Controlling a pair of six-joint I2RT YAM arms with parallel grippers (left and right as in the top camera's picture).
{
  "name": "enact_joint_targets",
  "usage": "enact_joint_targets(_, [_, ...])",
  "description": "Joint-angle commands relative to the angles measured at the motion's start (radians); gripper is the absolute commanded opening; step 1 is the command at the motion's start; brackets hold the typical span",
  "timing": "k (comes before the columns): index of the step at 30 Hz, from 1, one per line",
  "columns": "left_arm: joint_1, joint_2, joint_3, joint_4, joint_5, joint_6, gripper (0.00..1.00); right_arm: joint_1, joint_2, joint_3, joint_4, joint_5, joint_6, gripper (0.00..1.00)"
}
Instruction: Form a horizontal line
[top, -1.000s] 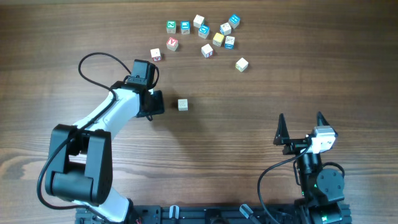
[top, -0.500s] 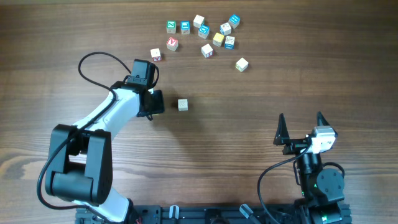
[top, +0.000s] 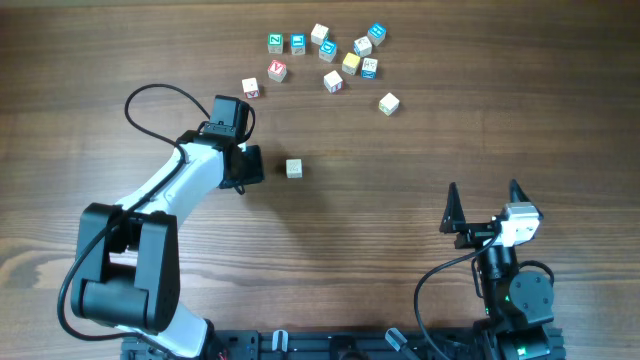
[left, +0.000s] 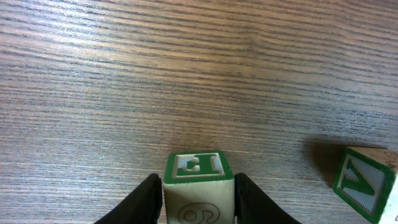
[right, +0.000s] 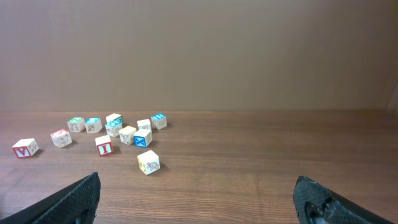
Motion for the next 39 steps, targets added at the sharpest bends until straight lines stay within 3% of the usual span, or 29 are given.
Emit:
enact_joint_targets(1, [0.001,-0.023,-0.008,-0.002,0.009,-0.006,0.38,-0.005,-0.005,-0.001,0.003,0.010,-0.009,1.00])
enact_joint_targets(8, [0.001,-0.023,-0.008,-0.001,0.016,-0.035,0.38,-0.005,-0.005,-0.001,0.003,0.010,-0.008,1.00])
enact_joint_targets(10, [0.001,-0.024,-0.008,-0.002,0.016,-0.035,0.47,-0.005,-0.005,-0.001,0.003,0.010,-0.008,1.00])
enact_joint_targets(13, [0.001,-0.034,-0.008,-0.002,0.016,-0.034,0.50,-0.005,-0.005,-0.001,0.003,0.010,-0.009,1.00])
enact_joint_targets(19, [0.001,-0.044,-0.008,-0.007,0.016,-0.028,0.40,-0.005,-0.005,-0.001,0.003,0.010,-0.008,1.00])
enact_joint_targets(25, [0.001,-0.044,-0.008,-0.019,0.016,-0.028,0.40,-0.005,-0.005,-0.001,0.003,0.010,-0.009,1.00])
enact_joint_targets(39, [0.001,-0.044,-0.008,-0.028,0.016,-0.028,0.30,-0.005,-0.005,-0.001,0.003,0.010,-0.008,1.00])
